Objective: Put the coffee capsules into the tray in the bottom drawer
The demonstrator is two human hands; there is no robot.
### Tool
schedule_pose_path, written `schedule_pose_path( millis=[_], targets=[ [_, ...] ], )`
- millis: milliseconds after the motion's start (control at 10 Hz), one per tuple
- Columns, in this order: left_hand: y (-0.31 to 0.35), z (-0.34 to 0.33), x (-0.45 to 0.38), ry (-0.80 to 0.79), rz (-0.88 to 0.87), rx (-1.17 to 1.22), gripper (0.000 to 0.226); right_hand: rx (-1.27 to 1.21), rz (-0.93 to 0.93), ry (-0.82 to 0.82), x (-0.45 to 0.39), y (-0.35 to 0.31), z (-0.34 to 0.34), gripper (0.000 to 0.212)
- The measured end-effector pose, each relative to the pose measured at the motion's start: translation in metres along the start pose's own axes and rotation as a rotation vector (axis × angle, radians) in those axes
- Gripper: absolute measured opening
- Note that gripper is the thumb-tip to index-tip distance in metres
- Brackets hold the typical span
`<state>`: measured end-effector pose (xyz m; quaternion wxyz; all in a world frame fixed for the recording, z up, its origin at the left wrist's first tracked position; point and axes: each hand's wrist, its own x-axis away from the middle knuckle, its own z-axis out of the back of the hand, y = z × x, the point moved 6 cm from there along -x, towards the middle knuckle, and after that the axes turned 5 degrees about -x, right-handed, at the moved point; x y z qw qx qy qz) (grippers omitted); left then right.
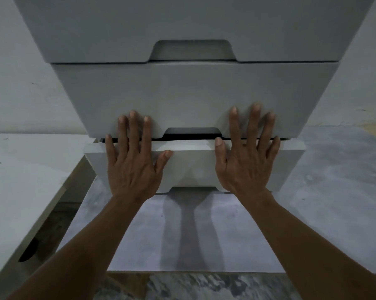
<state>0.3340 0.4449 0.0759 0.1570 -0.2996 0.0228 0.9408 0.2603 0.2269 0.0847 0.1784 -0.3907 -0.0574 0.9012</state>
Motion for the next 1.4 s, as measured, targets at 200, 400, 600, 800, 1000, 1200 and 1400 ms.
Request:
schedule_pose_path(
  millis=[200, 400, 600, 800, 1000, 1200, 1400],
  targets=[
    [0.003, -0.009, -0.004, 0.116, 0.028, -0.012, 0.079, -0.007, 0.022, 0.089, -0.007, 0.004, -0.012, 0.064],
    [-0.002, -0.01, -0.001, 0.228, 0.009, -0.041, 0.077, -0.035, 0.012, 0.071, -0.007, 0.005, -0.01, 0.067],
    [0.001, -0.021, -0.012, 0.263, 0.041, -0.02, 0.074, -0.033, -0.007, 0.113, -0.008, -0.001, -0.013, 0.068],
    [0.007, -0.032, -0.023, 0.306, 0.078, 0.035, 0.076, -0.077, -0.043, 0.205, -0.017, -0.001, -0.03, 0.065],
    [0.009, -0.028, -0.022, 0.274, 0.066, 0.043, 0.078, -0.079, -0.024, 0.208, -0.016, -0.001, -0.026, 0.065],
    [0.009, -0.016, -0.014, 0.155, 0.07, 0.091, 0.076, -0.124, 0.011, 0.053, -0.009, 0.0, -0.014, 0.07],
    [0.023, 0.023, 0.001, 0.059, 0.055, 0.195, 0.076, -0.2, 0.051, -0.078, 0.0, -0.005, 0.022, 0.071]
  ],
)
